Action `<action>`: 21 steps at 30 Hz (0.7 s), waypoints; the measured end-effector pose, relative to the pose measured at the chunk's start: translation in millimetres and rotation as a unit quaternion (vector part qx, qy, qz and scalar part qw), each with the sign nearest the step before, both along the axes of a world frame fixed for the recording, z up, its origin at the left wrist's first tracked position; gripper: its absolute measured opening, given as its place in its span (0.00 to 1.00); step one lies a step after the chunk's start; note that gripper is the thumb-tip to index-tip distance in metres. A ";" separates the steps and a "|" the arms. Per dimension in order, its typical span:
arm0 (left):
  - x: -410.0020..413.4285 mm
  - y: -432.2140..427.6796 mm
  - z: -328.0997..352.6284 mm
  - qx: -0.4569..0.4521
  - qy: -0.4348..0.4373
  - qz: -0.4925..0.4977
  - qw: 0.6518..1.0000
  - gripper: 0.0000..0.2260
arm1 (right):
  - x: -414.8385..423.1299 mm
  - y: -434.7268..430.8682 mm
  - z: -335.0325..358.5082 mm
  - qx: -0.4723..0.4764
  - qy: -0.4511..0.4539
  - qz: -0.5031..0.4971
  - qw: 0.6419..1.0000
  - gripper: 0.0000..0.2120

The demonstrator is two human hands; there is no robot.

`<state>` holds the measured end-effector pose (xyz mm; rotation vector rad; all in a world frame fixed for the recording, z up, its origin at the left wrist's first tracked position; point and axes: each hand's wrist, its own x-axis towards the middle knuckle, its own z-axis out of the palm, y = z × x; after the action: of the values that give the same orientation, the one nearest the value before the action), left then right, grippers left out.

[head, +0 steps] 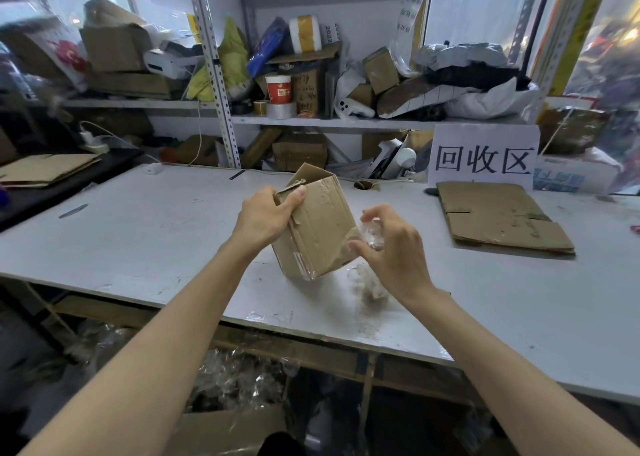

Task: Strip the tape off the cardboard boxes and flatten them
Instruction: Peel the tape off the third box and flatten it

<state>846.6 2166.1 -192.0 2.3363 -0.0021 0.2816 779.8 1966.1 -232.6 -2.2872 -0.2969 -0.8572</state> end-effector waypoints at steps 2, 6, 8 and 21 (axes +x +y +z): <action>-1.1 -1.0 -0.9 -0.007 -0.004 -0.006 1.000 0.25 | 2.1 1.9 1.2 -0.005 0.011 0.001 1.000 0.19; -2.8 -1.4 0.0 -0.016 -0.018 -0.006 1.000 0.23 | 5.3 2.3 5.8 -0.001 0.029 -0.001 1.000 0.19; -2.2 -3.2 4.6 -0.020 -0.017 0.015 1.000 0.23 | 6.8 3.8 11.3 0.022 0.027 0.003 0.999 0.17; -17.3 -2.5 -5.7 -0.017 0.018 -0.222 0.975 0.63 | 20.9 1.3 21.8 0.197 0.047 0.009 0.979 0.10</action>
<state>829.3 2163.6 -197.7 2.2331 -0.4898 0.0148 800.8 1967.4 -210.9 -1.9438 -0.0937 -0.7217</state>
